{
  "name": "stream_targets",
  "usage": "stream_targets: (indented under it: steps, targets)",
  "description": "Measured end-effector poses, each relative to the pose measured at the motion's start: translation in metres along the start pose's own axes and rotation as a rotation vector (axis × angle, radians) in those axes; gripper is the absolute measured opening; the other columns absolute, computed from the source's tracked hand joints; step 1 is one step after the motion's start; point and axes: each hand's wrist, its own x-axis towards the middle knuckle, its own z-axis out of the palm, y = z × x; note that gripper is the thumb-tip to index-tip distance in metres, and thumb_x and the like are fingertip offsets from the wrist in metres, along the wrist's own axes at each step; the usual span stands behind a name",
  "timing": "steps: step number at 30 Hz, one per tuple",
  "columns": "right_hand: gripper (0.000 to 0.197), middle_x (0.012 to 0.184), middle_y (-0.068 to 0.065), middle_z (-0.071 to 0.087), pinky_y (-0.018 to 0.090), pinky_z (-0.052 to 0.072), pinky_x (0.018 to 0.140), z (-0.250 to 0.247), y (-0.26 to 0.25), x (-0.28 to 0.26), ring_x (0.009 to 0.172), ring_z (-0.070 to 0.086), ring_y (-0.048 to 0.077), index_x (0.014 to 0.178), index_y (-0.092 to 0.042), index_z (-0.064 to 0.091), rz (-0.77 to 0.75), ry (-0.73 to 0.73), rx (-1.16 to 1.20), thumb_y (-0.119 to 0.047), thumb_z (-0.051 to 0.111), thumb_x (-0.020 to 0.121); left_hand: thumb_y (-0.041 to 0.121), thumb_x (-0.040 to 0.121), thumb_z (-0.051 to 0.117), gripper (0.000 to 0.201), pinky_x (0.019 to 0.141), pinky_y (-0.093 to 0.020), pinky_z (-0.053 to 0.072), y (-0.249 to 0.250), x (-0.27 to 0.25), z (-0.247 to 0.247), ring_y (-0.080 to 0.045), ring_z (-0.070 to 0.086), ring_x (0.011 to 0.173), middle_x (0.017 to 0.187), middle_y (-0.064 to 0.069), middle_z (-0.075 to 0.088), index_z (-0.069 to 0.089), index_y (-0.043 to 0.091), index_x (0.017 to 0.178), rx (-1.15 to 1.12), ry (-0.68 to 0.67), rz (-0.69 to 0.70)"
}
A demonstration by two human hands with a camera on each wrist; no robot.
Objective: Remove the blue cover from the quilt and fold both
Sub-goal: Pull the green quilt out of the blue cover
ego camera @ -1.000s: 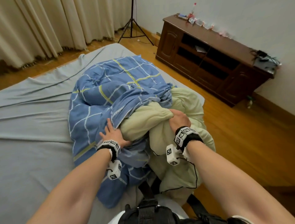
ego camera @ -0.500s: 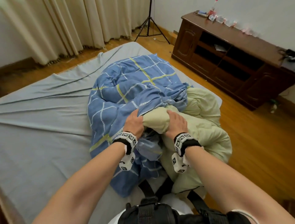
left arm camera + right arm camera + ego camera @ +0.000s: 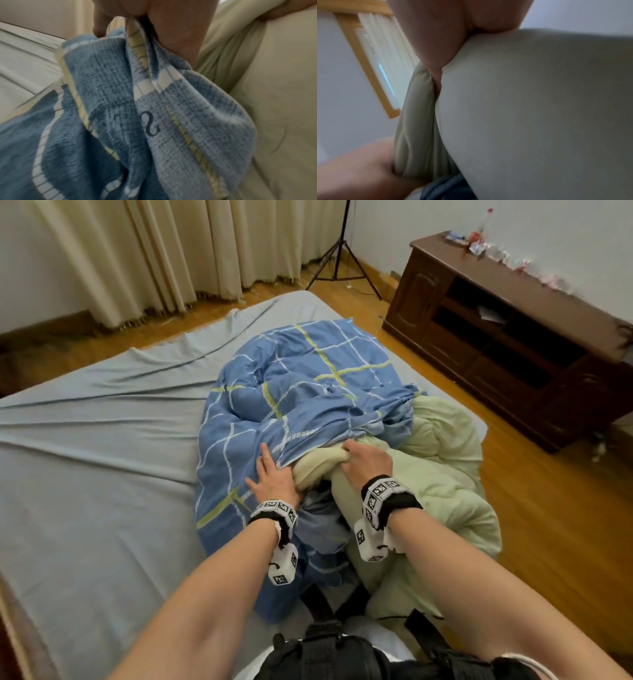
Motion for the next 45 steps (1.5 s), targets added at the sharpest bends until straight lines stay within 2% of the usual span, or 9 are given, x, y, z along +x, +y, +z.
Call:
stream_targets:
  steps: [5,10,15,19,21,24,26,34,45]
  targets:
    - [0.018,0.094,0.009,0.070,0.034,0.038,0.063,-0.023,0.035,-0.002,0.090,0.064,0.036,0.100,-0.024,0.063,0.151,0.085,0.074,-0.033,0.057,0.085,0.009,0.090,0.058,0.041,0.097,-0.056,0.043,-0.003,0.019,0.000,-0.036,0.036,0.131,0.157,-0.015,0.006,0.050,0.017,0.129,0.143,0.090,0.037]
    - [0.017,0.095,0.009,0.070,0.034,0.040,0.064,-0.026,0.040,-0.006,0.090,0.064,0.036,0.100,-0.025,0.063,0.186,0.080,0.121,-0.031,0.056,0.087,0.007,0.094,0.047,0.022,0.083,-0.045,0.047,-0.005,0.035,-0.047,-0.031,0.054,0.102,0.120,-0.011,0.046,0.063,0.012,0.106,0.313,0.221,0.168]
    - [0.026,0.113,0.010,0.065,0.035,0.045,0.082,0.010,0.020,0.004,0.105,0.061,0.033,0.112,-0.018,0.060,0.047,-0.334,0.282,-0.030,0.058,0.089,0.016,0.094,0.048,0.022,0.091,-0.046,0.041,-0.045,0.036,-0.095,-0.032,0.046,0.115,0.140,-0.012,0.038,0.066,0.017,0.106,0.535,0.316,0.190]
    - [0.051,0.116,0.004,0.065,0.028,0.047,0.086,0.042,0.002,-0.015,0.103,0.062,0.020,0.124,-0.018,0.059,-0.042,-0.673,0.537,-0.036,0.078,0.080,0.018,0.094,0.052,0.032,0.104,-0.049,0.032,-0.080,0.010,-0.060,-0.034,0.030,0.134,0.161,-0.010,0.004,0.059,0.019,0.125,0.629,0.050,0.163]
    - [0.057,0.123,0.006,0.062,0.029,0.048,0.089,0.052,0.013,-0.023,0.106,0.062,0.019,0.130,-0.016,0.056,0.009,-0.750,0.622,-0.032,0.079,0.081,0.029,0.087,0.061,0.038,0.103,-0.045,0.038,-0.082,-0.006,-0.026,-0.033,0.042,0.128,0.156,-0.009,0.026,0.059,0.019,0.124,0.547,-0.233,0.151]
    - [0.045,0.119,0.011,0.066,0.025,0.048,0.080,0.056,0.050,-0.027,0.096,0.063,0.019,0.126,-0.009,0.059,0.088,-0.705,0.586,-0.027,0.073,0.087,0.045,0.074,0.058,0.033,0.087,-0.039,0.054,-0.058,-0.023,0.013,-0.027,0.066,0.090,0.108,-0.006,0.071,0.070,0.023,0.096,0.356,-0.546,0.128]
    - [0.041,0.114,0.011,0.068,0.028,0.050,0.082,0.052,0.084,-0.028,0.090,0.062,0.019,0.123,-0.008,0.062,0.131,-0.684,0.542,-0.028,0.071,0.088,0.041,0.076,0.053,0.030,0.079,-0.035,0.055,-0.025,-0.027,0.019,-0.027,0.067,0.085,0.097,-0.004,0.072,0.070,0.022,0.091,0.287,-0.536,0.163]
    - [0.029,0.107,0.002,0.071,0.026,0.050,0.081,-0.004,0.252,-0.047,0.097,0.067,0.017,0.114,-0.018,0.069,0.238,-0.469,0.615,-0.031,0.069,0.088,0.039,0.088,0.054,0.038,0.087,-0.036,0.050,0.188,-0.023,0.017,-0.023,0.061,0.110,0.127,0.000,0.061,0.061,0.030,0.124,0.253,-0.285,0.420]
    - [0.027,0.113,0.000,0.069,0.035,0.051,0.095,-0.026,0.646,-0.180,0.103,0.063,0.016,0.113,-0.017,0.069,0.567,-0.256,0.760,-0.028,0.068,0.089,0.040,0.092,0.052,0.033,0.095,-0.036,0.047,0.567,-0.129,0.161,-0.022,0.056,0.118,0.132,0.000,0.057,0.062,0.032,0.122,0.270,-0.290,0.709]
